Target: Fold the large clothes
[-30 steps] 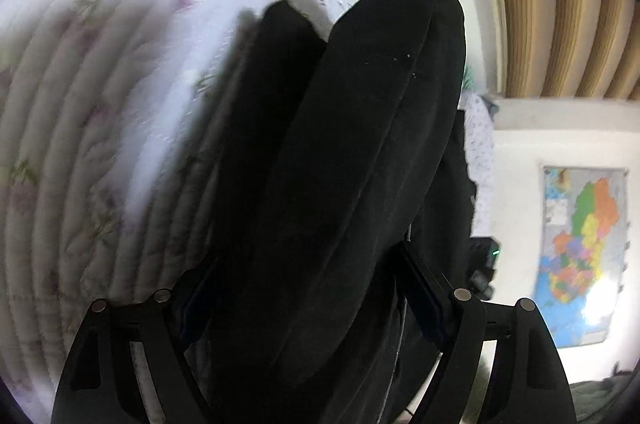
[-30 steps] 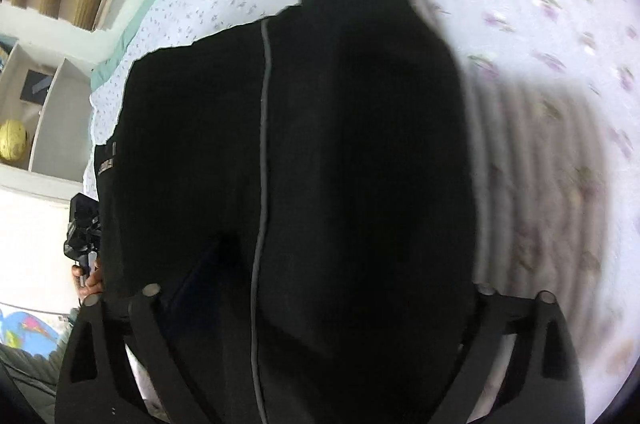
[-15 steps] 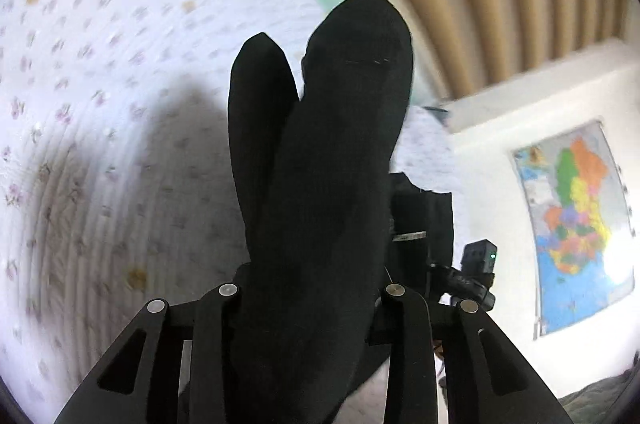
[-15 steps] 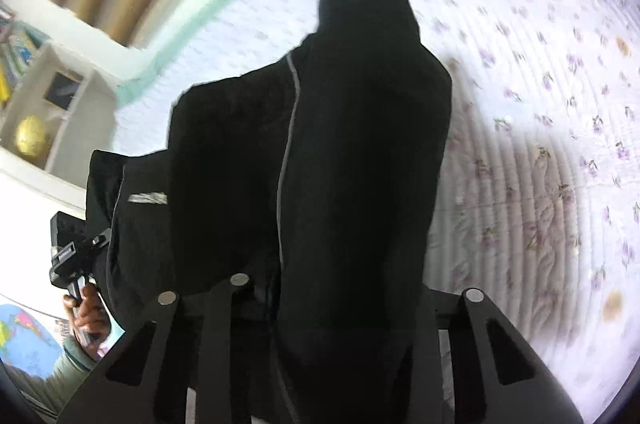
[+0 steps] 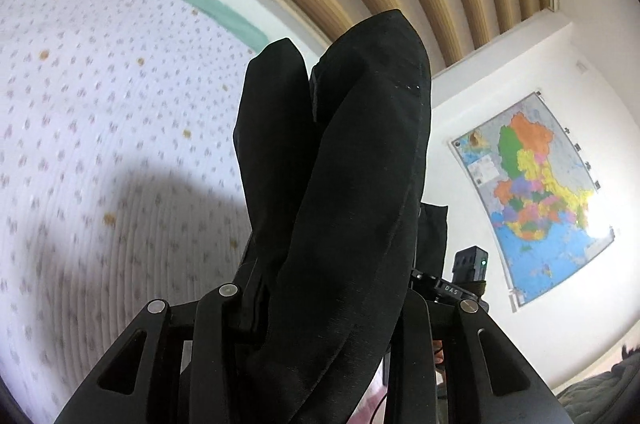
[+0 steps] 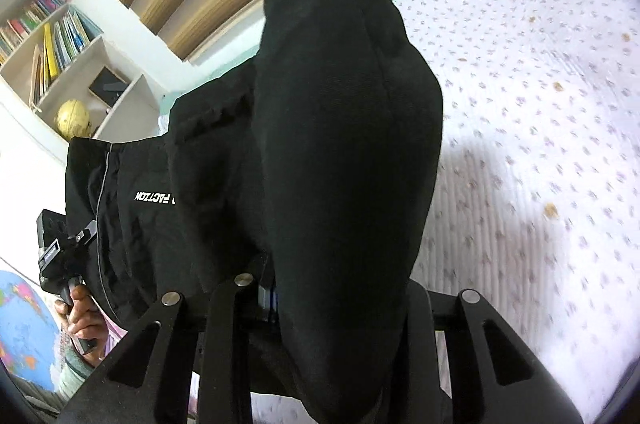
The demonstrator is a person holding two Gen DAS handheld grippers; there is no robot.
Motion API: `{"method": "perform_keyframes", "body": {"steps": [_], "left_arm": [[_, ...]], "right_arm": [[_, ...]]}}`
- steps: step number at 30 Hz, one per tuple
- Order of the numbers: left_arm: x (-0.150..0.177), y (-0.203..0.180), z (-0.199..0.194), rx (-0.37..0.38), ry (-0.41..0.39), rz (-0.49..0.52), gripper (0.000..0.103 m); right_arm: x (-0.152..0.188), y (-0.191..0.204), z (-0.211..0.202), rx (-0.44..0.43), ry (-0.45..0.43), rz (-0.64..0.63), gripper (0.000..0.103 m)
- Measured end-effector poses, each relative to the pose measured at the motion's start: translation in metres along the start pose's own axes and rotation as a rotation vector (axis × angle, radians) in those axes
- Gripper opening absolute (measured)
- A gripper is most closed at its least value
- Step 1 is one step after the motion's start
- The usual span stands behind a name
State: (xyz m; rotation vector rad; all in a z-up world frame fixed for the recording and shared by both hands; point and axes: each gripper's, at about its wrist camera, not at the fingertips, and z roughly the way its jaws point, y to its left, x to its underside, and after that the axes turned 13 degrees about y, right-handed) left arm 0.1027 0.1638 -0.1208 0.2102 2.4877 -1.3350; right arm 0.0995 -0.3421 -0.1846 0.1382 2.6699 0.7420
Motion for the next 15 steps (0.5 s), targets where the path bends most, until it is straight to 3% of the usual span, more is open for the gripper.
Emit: {"method": "perform_keyframes", "body": {"steps": [7, 12, 15], "left_arm": [[0.054, 0.041, 0.014, -0.01, 0.082, -0.15, 0.035], [0.089, 0.104, 0.037, -0.032, 0.172, -0.301, 0.035], [0.099, 0.153, 0.034, -0.001, 0.151, -0.404, 0.038]], "right_arm": [[0.03, -0.024, 0.037, 0.034, 0.158, 0.105, 0.034], [0.048, -0.052, 0.078, 0.115, 0.28, 0.18, 0.034], [0.048, -0.077, 0.092, 0.172, 0.286, 0.238, 0.037]]}}
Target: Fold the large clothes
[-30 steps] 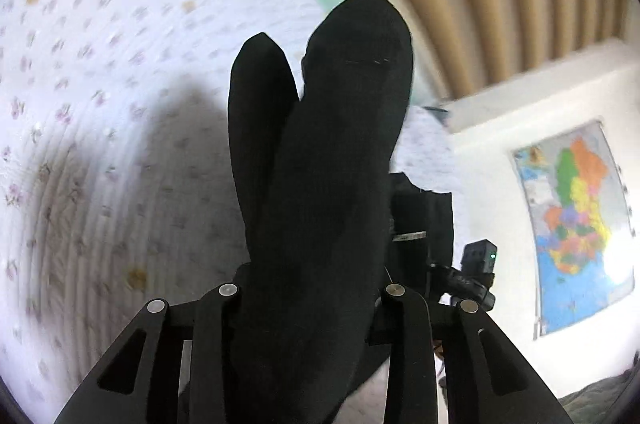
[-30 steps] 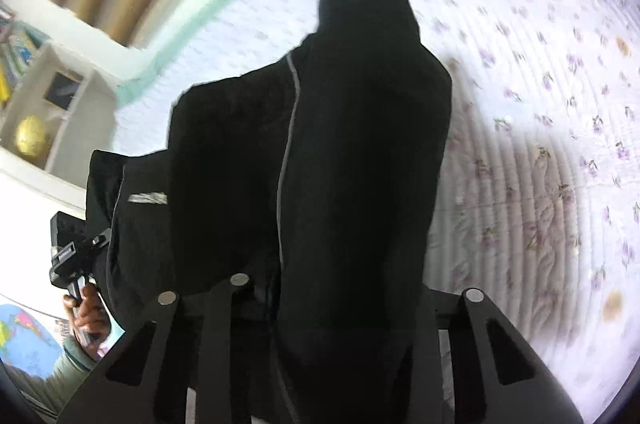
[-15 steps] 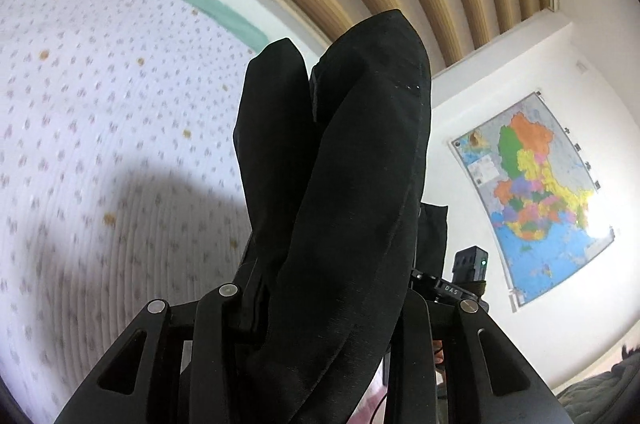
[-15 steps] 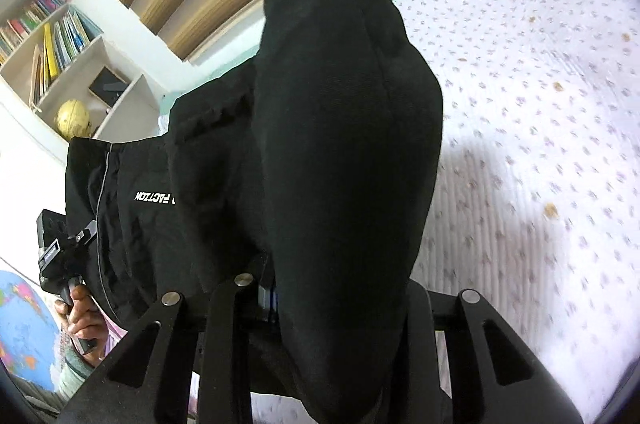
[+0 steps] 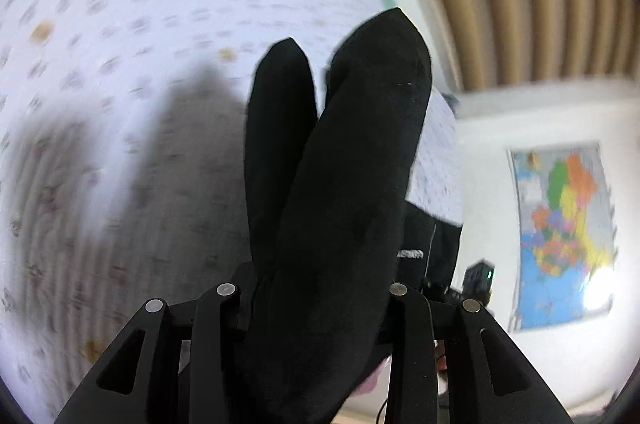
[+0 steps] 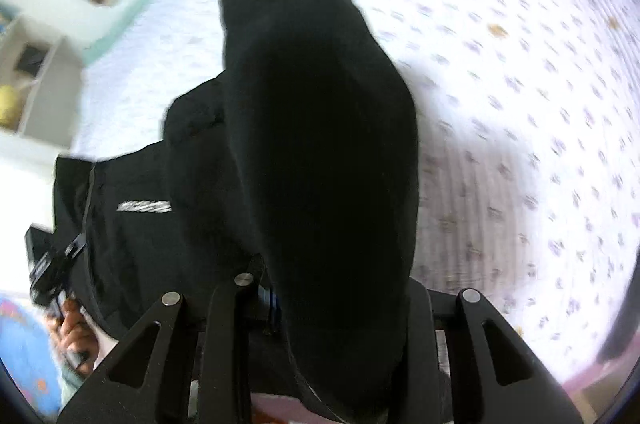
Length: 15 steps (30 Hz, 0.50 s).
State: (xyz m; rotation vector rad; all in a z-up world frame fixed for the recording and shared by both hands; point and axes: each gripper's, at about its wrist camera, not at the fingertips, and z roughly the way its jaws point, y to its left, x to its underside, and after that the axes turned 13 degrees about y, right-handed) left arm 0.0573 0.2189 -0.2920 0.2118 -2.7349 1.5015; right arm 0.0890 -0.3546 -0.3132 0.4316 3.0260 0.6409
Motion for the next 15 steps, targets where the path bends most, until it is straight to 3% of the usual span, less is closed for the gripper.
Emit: {"method": "perform_keyframes", "body": {"steps": [1, 3, 6, 8, 11, 14, 15], "left_arm": [[-0.003, 0.012, -0.001, 0.021, 0.001, -0.03, 0.038], [-0.011, 0.045, 0.0, 0.037, 0.017, -0.112, 0.052], [-0.02, 0.079, 0.003, 0.007, 0.081, -0.174, 0.062], [-0.022, 0.097, -0.005, 0.068, 0.102, -0.219, 0.063], [-0.016, 0.08, -0.031, -0.001, 0.049, -0.161, 0.062], [-0.005, 0.04, -0.059, -0.071, -0.017, -0.063, 0.062], [0.002, 0.016, -0.066, -0.144, -0.034, -0.007, 0.062]], "right_arm": [[-0.004, -0.01, 0.004, -0.019, -0.002, 0.024, 0.04], [-0.012, -0.024, 0.011, -0.042, 0.006, 0.063, 0.044], [-0.021, -0.043, 0.023, -0.013, 0.039, 0.123, 0.07], [-0.025, -0.058, 0.025, -0.024, 0.045, 0.171, 0.071], [-0.018, -0.079, 0.006, -0.018, 0.006, 0.206, 0.071], [-0.008, -0.055, -0.025, 0.086, -0.057, 0.154, 0.071], [-0.004, -0.049, -0.036, 0.107, -0.073, 0.12, 0.071]]}}
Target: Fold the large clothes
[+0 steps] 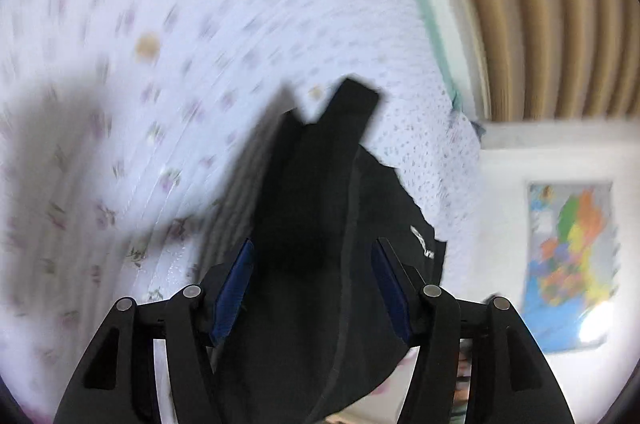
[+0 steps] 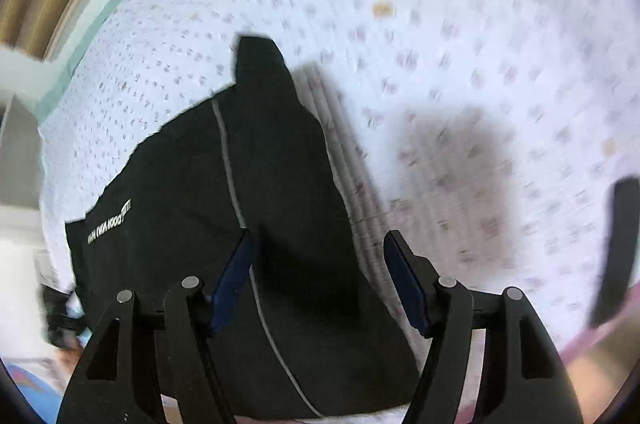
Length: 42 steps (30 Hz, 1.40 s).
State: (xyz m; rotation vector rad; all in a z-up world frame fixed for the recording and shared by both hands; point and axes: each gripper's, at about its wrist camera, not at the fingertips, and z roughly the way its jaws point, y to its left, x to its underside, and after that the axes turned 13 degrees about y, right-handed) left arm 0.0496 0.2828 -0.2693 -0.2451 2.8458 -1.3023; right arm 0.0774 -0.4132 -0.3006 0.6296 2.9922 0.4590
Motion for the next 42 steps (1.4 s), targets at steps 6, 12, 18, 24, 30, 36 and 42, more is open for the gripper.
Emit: {"method": "perform_keyframes", "body": {"steps": [6, 12, 18, 24, 30, 36, 42], "left_arm": [[0.03, -0.104, 0.025, -0.251, 0.049, 0.312, 0.067], [0.042, -0.1, 0.116, -0.487, 0.149, 0.306, 0.066], [0.04, -0.112, 0.138, -0.646, 0.156, 0.308, 0.066], [0.071, -0.185, 0.083, -0.626, -0.014, 0.476, 0.066], [0.098, -0.28, 0.016, -0.633, -0.248, 0.661, 0.066], [0.143, -0.327, -0.024, -0.652, -0.442, 0.712, 0.071], [0.164, -0.328, -0.035, -0.623, -0.5, 0.643, 0.072]], "right_arm": [[0.056, 0.082, 0.003, 0.007, -0.019, -0.214, 0.074], [0.083, 0.126, 0.071, 0.295, 0.01, -0.374, 0.072], [0.073, 0.119, 0.088, 0.289, 0.062, -0.325, 0.072], [0.073, 0.131, 0.021, 0.129, -0.004, -0.269, 0.072], [0.092, 0.193, -0.077, 0.139, -0.243, -0.389, 0.075], [0.136, 0.244, -0.082, 0.201, -0.324, -0.465, 0.076], [0.159, 0.255, -0.103, 0.238, -0.354, -0.459, 0.078]]}}
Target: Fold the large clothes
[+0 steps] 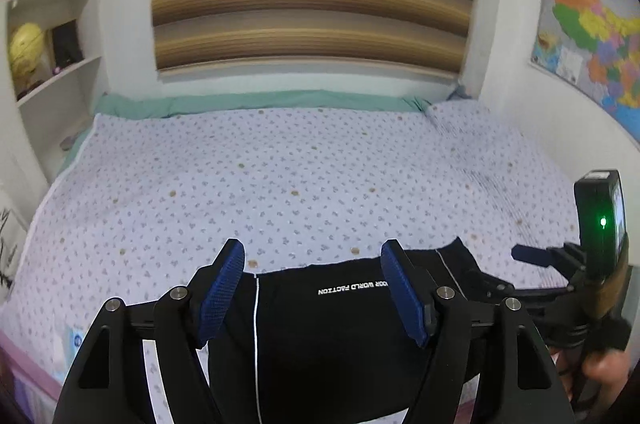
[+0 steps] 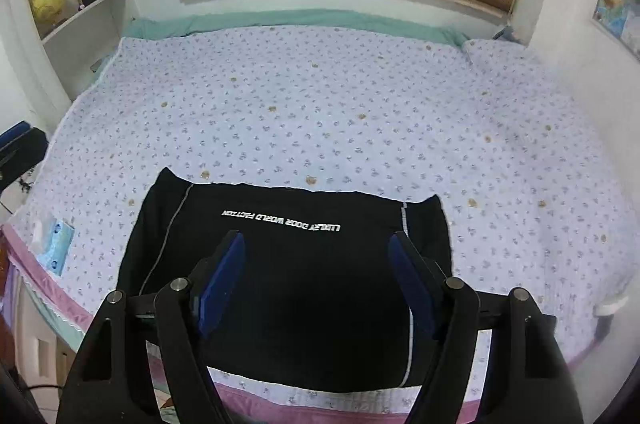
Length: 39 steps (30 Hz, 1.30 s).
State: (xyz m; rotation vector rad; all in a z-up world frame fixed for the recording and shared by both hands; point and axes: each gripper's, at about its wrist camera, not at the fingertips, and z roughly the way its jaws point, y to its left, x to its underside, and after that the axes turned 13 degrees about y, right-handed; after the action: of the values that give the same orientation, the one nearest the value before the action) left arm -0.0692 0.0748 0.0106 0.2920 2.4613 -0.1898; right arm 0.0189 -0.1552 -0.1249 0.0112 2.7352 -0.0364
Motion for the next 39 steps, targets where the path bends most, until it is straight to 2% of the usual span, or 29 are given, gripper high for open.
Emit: {"method": "perform_keyframes", "body": {"steps": [3, 9, 15, 31, 36, 39], "left_arm": [[0.009, 0.0, -0.005, -0.034, -0.007, -0.017, 0.072], [0.015, 0.003, 0.004, -0.069, 0.015, -0.034, 0.072], [0.015, 0.008, 0.018, -0.066, 0.055, -0.054, 0.072], [0.014, 0.006, 0.038, -0.07, 0.109, -0.051, 0.072], [0.013, 0.003, 0.044, -0.109, 0.124, -0.038, 0.072], [0.013, 0.005, 0.047, -0.107, 0.139, -0.046, 0.072]], "right_arm": [[0.001, 0.006, -0.014, 0.005, 0.001, -0.007, 0.078], [0.004, 0.007, -0.005, -0.015, 0.027, 0.008, 0.078], [0.006, 0.002, 0.01, -0.03, 0.073, 0.035, 0.078], [0.008, -0.011, 0.026, -0.055, 0.109, 0.091, 0.078], [0.008, -0.017, 0.03, -0.063, 0.118, 0.111, 0.078], [0.009, -0.019, 0.033, -0.066, 0.128, 0.118, 0.078]]}}
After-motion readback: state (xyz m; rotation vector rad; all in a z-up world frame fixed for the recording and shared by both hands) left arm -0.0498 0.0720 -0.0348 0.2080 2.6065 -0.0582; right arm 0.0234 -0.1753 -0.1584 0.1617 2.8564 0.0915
